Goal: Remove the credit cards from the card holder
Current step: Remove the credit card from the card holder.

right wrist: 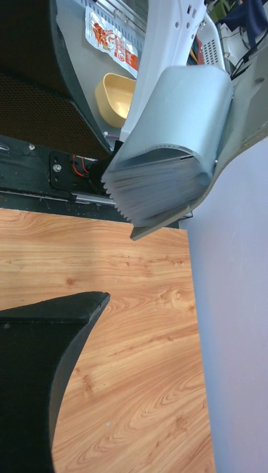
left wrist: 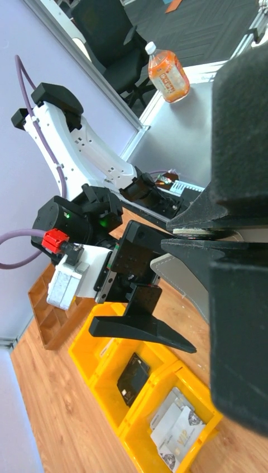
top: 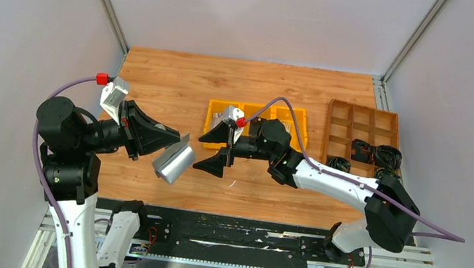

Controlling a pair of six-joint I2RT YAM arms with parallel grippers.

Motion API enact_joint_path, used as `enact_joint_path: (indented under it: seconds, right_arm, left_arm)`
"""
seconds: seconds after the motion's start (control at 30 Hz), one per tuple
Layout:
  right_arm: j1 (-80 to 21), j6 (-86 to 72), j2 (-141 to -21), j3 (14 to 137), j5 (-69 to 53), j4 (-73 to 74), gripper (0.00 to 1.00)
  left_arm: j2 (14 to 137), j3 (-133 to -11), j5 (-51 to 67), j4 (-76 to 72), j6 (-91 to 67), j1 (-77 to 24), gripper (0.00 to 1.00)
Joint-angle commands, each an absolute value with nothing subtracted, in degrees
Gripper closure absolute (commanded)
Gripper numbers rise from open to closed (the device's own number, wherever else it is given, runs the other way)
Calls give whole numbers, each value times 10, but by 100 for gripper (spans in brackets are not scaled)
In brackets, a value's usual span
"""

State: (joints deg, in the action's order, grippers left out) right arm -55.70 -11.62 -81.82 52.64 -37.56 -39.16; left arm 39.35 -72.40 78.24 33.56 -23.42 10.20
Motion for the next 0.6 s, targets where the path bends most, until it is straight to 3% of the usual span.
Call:
enact_joint_path:
  seconds: [0.0,0.57]
  right_arm:
    - [-556,-131,-829,525,-403,-450,8]
    - [-568,-132,-859,523,-396,-506,8]
  left_arm:
    - [398,-749,790,326,-253,102,100]
    - [401,-772,789,326,-262,102,100]
